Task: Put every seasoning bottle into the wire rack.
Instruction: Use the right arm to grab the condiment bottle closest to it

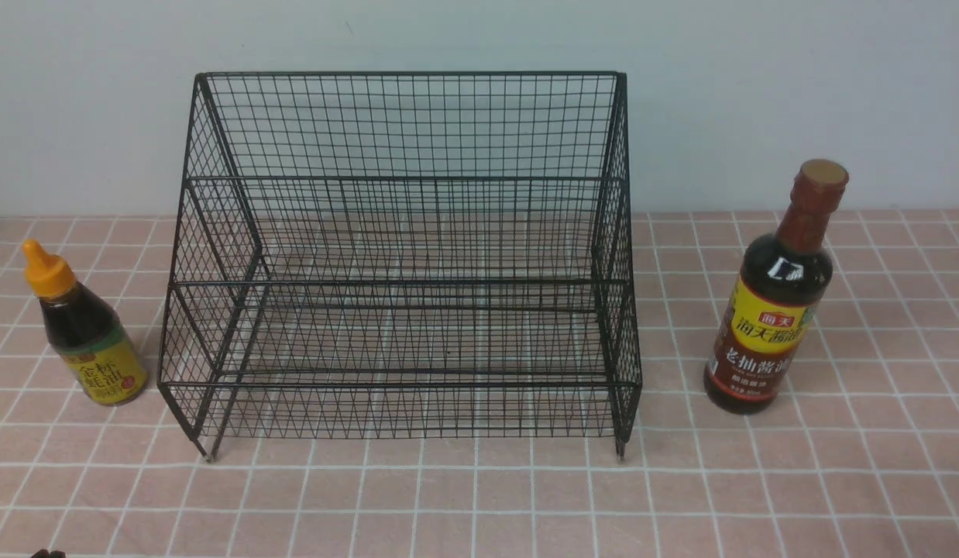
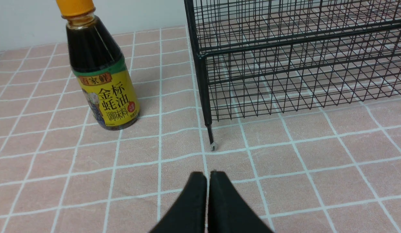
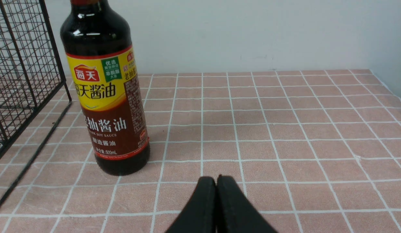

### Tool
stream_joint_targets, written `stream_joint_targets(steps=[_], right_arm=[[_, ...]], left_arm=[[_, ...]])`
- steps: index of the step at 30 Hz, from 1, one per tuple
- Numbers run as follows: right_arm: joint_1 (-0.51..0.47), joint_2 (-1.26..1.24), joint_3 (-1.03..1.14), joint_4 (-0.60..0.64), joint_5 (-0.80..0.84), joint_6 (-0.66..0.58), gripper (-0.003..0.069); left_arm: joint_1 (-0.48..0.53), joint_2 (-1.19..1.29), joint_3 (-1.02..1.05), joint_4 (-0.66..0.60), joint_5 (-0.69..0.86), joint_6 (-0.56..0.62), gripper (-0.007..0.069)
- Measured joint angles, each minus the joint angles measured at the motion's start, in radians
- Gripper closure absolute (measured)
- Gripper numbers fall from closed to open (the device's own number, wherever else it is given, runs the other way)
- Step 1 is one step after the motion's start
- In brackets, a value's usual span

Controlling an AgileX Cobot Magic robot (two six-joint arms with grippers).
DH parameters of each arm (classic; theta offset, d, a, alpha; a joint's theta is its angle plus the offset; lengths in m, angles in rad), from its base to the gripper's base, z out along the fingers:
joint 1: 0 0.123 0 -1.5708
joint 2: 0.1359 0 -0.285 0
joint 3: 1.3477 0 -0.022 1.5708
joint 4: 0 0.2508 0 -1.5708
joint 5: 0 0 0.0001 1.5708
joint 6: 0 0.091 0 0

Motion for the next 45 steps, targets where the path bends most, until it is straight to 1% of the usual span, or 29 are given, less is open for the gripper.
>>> stream_joint_targets(steps=[26, 28, 30, 31, 34, 38, 42, 45], right_arm=[[0.0, 0.0, 0.0, 0.007, -0.013, 0.023, 0.0671], [0.0, 0.0, 0.005, 0.057, -0.075, 0.062, 0.0671], [0.0, 0.0, 0.005, 0.13, -0.18, 0.122, 0.0671], [0.0, 0.0, 0.005, 0.181, -0.262, 0.164, 0.0671], [0.0, 0.0, 0.005, 0.274, -0.384, 0.238, 0.0671], [0.0, 0.0, 0.005, 0.308, -0.458, 0.258, 0.0671], [0.0, 0.0, 0.005, 0.315, -0.492, 0.266, 0.0671], [0.0, 0.0, 0.006, 0.319, -0.556, 0.271, 0.0671]], left_arm=[[0.0, 0.0, 0.0, 0.0, 0.001, 0.0, 0.0631], [0.0, 0.0, 0.0, 0.0, 0.001, 0.0, 0.0631], [0.0, 0.0, 0.0, 0.0, 0.001, 0.0, 0.0631], [0.0, 0.0, 0.0, 0.0, 0.001, 0.0, 0.0631], [0.0, 0.0, 0.0, 0.0, 0.001, 0.0, 0.0631], [0.0, 0.0, 0.0, 0.0, 0.001, 0.0, 0.0631], [0.0, 0.0, 0.0, 0.0, 0.001, 0.0, 0.0631], [0.0, 0.0, 0.0, 0.0, 0.001, 0.0, 0.0631]])
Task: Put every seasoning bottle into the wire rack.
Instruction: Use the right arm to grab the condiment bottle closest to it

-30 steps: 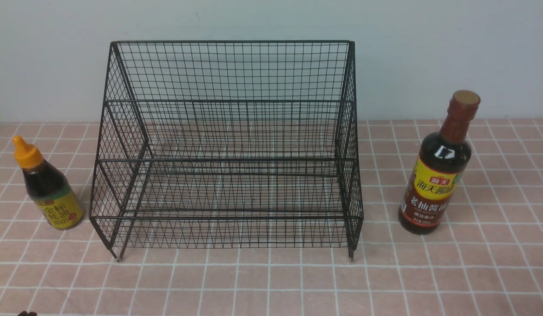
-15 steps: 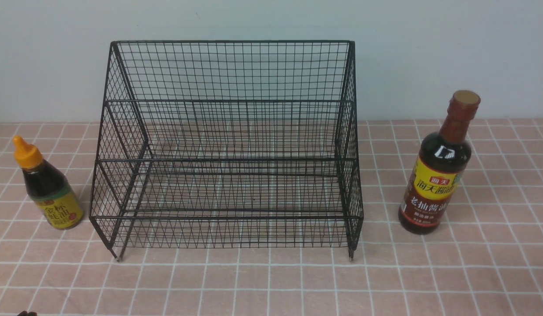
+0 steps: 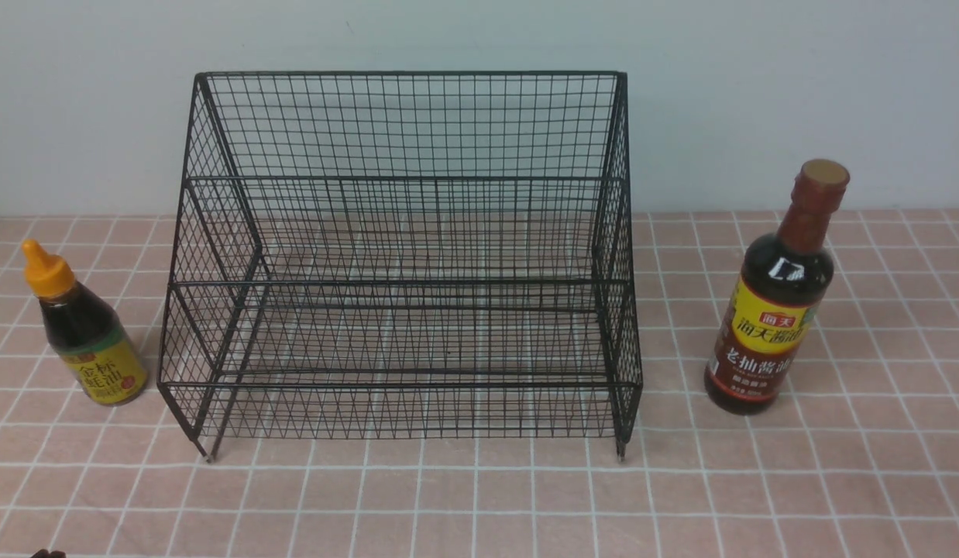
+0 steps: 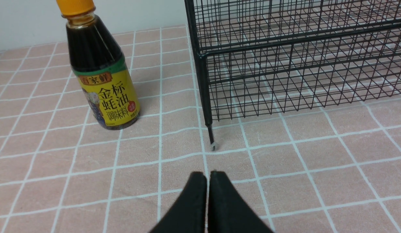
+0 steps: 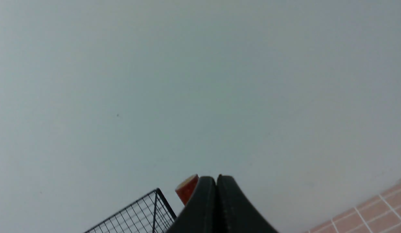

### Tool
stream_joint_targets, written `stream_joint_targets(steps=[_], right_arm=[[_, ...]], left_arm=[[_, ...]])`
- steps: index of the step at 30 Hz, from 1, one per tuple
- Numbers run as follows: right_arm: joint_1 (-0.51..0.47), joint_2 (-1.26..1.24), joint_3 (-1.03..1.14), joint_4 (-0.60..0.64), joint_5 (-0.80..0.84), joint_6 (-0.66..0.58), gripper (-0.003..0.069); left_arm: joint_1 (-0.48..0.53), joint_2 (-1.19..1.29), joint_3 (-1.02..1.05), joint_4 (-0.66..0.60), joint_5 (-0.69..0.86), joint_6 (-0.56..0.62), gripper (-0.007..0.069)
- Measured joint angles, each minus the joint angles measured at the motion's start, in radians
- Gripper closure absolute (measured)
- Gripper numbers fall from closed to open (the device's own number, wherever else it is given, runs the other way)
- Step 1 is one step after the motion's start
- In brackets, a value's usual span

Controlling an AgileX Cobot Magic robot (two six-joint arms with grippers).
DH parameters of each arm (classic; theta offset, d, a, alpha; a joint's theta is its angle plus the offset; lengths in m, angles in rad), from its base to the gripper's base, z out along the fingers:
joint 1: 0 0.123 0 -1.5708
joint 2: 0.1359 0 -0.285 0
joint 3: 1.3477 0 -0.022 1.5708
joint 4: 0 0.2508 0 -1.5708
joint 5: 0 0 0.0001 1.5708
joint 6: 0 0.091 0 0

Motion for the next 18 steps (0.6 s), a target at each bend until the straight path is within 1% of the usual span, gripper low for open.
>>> stream_joint_targets(steps=[3, 6, 7, 9, 10, 11, 13, 16, 18], right_arm=[[0.0, 0.0, -0.006, -0.005, -0.086, 0.0, 0.0671], [0.001, 0.018, -0.089, -0.061, -0.067, -0.005, 0.0671], [0.001, 0.079, -0.211, -0.15, 0.029, -0.005, 0.0671], [0.001, 0.155, -0.308, -0.219, 0.133, -0.005, 0.0671], [0.001, 0.166, -0.321, -0.228, 0.166, -0.006, 0.0671], [0.001, 0.249, -0.414, -0.288, 0.293, -0.007, 0.0671], [0.001, 0.368, -0.534, -0.349, 0.465, -0.012, 0.0671], [0.001, 0.573, -0.668, -0.361, 0.722, -0.076, 0.0671], [0.001, 0.702, -0.751, -0.308, 0.888, -0.185, 0.0671]], left_arm=[[0.0, 0.0, 0.0, 0.0, 0.0, 0.0, 0.0631], [0.0, 0.0, 0.0, 0.0, 0.0, 0.0, 0.0631], [0.0, 0.0, 0.0, 0.0, 0.0, 0.0, 0.0631], [0.0, 0.0, 0.0, 0.0, 0.0, 0.0, 0.0631], [0.0, 0.0, 0.0, 0.0, 0.0, 0.0, 0.0631], [0.0, 0.0, 0.0, 0.0, 0.0, 0.0, 0.0631], [0.0, 0.0, 0.0, 0.0, 0.0, 0.0, 0.0631], [0.0, 0.0, 0.0, 0.0, 0.0, 0.0, 0.0631], [0.0, 0.0, 0.0, 0.0, 0.0, 0.0, 0.0631]])
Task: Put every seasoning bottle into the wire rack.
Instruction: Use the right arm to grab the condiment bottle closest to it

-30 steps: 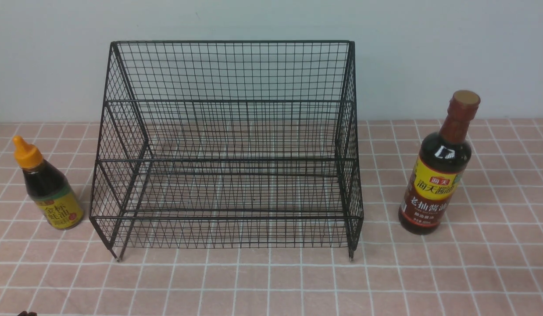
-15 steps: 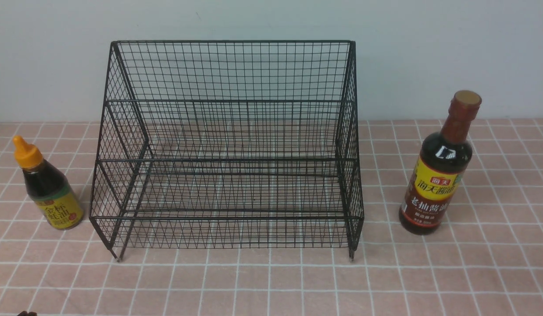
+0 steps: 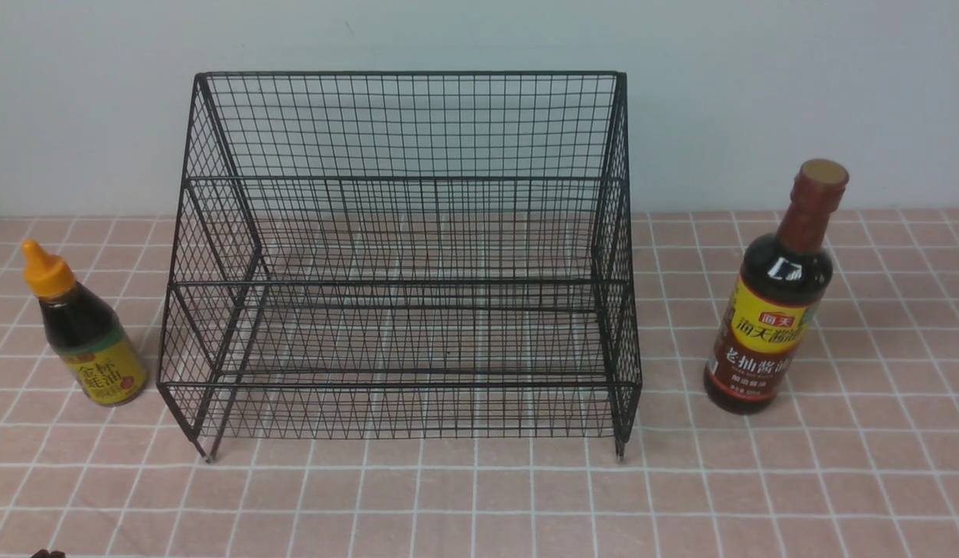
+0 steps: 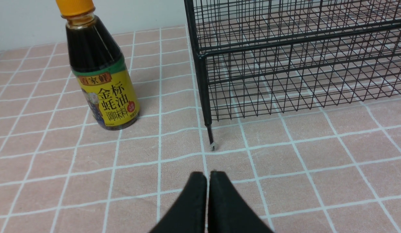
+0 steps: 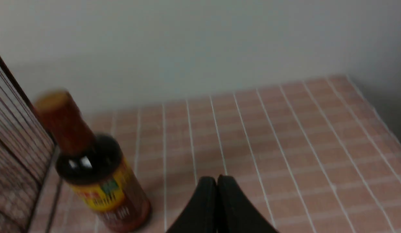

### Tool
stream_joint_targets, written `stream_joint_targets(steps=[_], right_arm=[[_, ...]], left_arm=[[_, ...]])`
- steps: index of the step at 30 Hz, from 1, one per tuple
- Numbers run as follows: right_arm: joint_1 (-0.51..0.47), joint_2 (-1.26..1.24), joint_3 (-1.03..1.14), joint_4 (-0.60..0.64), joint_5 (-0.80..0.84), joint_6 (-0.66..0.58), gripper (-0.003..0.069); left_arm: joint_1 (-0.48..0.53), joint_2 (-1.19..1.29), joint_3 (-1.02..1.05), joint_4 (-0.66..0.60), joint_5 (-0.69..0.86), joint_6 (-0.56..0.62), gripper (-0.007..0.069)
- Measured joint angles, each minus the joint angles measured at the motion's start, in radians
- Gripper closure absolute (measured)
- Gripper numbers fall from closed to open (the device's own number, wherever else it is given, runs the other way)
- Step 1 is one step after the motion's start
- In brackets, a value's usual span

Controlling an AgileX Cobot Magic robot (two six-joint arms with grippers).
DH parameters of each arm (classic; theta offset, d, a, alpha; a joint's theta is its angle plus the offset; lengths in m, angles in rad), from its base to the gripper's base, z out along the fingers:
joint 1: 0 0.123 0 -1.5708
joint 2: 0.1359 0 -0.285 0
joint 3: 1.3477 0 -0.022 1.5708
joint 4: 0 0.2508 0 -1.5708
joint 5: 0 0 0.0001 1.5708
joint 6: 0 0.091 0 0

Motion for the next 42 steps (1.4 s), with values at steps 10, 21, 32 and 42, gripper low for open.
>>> stream_joint_targets(steps=[10, 21, 32, 42], right_arm=[[0.0, 0.341, -0.234, 0.531, 0.139, -0.489, 0.0663], [0.0, 0.496, -0.379, 0.775, 0.079, -0.814, 0.0349], [0.104, 0.674, -0.379, 0.775, -0.132, -0.9, 0.0033], [0.112, 0.764, -0.379, 0.679, -0.128, -0.897, 0.0097]], left_arm=[[0.0, 0.0, 0.0, 0.0, 0.0, 0.0, 0.0631], [0.0, 0.0, 0.0, 0.0, 0.0, 0.0, 0.0631], [0.0, 0.0, 0.0, 0.0, 0.0, 0.0, 0.0631], [0.0, 0.0, 0.0, 0.0, 0.0, 0.0, 0.0631]])
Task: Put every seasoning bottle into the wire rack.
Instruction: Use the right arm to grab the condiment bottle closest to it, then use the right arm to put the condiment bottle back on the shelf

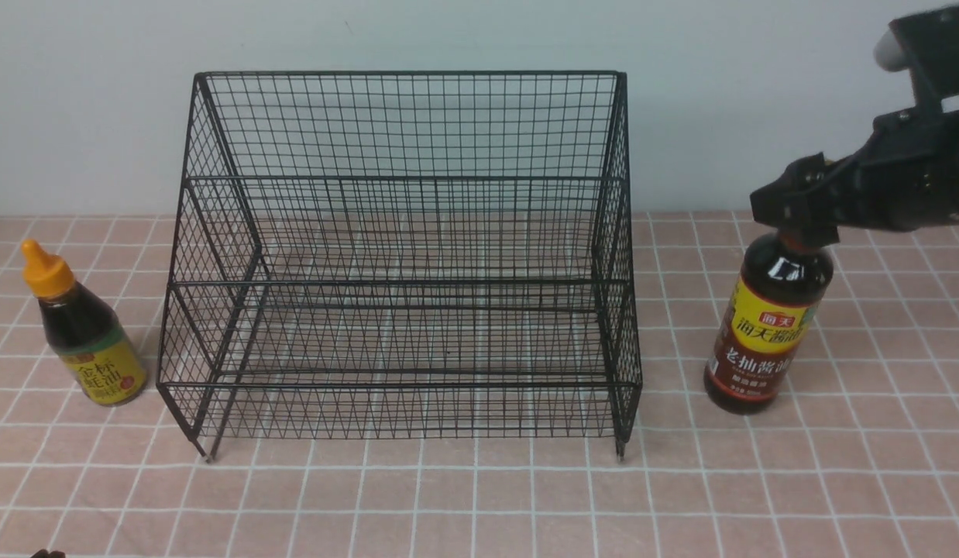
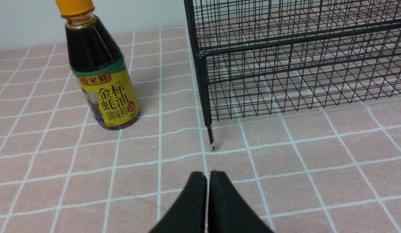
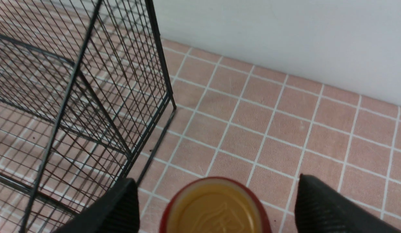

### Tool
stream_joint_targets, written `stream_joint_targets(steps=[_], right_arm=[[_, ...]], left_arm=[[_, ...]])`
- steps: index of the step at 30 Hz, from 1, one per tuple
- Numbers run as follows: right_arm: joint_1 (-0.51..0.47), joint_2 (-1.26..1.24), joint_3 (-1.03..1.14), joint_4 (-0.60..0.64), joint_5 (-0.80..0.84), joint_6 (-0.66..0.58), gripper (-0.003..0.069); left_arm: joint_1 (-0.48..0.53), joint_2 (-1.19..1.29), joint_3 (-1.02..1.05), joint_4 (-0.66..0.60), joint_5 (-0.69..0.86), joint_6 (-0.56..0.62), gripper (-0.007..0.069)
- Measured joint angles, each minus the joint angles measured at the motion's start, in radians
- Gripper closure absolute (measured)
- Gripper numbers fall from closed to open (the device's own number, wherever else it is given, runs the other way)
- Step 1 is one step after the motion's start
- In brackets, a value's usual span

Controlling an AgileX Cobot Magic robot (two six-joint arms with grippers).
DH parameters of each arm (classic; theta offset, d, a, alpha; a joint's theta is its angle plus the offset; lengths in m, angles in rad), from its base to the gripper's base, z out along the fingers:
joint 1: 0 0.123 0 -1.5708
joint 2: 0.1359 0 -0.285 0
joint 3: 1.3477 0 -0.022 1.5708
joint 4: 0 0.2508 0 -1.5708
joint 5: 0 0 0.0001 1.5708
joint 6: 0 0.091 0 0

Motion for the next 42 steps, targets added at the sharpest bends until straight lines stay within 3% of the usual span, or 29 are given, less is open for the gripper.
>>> stream_joint_targets(steps=[5, 6, 15, 26, 33, 42], right_arm=[[0.0, 0.024, 0.0, -0.001, 0.005, 0.002, 0.0286], [0.0, 0.029, 0.0, -0.005, 0.006, -0.003, 0.0387], [0.0, 0.02, -0.001, -0.014, 0.014, -0.007, 0.0386], [0.0, -0.119, -0.194, -0.021, 0.214, -0.001, 0.0386], [0.0, -0.144, -0.43, 0.079, 0.321, -0.002, 0.0386], [0.008, -0.117, -0.611, 0.272, 0.332, -0.034, 0.0386]], left_arm=[[0.0, 0.0, 0.0, 0.0, 0.0, 0.0, 0.0631], [0.0, 0.0, 0.0, 0.0, 0.0, 0.0, 0.0631], [0.0, 0.0, 0.0, 0.0, 0.0, 0.0, 0.0631], [0.0, 0.0, 0.0, 0.0, 0.0, 0.0, 0.0631], [0.0, 0.0, 0.0, 0.0, 0.0, 0.0, 0.0631], [0.0, 0.0, 0.0, 0.0, 0.0, 0.0, 0.0631]])
